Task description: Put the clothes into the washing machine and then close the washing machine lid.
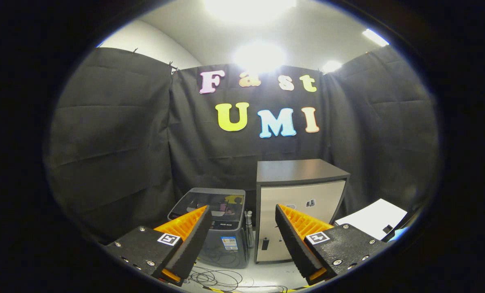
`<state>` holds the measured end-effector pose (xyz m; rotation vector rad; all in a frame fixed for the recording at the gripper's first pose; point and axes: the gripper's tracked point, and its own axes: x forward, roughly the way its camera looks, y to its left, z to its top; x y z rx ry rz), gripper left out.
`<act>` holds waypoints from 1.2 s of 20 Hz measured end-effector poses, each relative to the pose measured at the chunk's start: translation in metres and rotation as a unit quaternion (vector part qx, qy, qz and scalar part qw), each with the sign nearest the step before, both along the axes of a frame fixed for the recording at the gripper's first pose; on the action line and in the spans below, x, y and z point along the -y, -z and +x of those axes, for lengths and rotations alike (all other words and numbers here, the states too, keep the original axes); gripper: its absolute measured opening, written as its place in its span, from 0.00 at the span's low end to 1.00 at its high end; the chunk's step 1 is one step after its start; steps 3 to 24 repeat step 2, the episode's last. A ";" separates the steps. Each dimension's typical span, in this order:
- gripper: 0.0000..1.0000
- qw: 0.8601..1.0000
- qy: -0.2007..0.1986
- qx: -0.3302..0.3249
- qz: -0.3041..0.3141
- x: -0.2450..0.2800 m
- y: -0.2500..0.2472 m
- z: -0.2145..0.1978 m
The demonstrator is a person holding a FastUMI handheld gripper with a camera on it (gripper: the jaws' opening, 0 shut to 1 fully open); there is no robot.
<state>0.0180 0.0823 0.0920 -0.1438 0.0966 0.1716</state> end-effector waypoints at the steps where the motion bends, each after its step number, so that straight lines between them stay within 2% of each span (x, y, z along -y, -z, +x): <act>1: 0.96 1.000 -0.005 0.003 0.003 -0.007 -0.002 -0.004; 24: 0.96 1.000 -0.006 0.004 -0.001 -0.011 -0.003 -0.011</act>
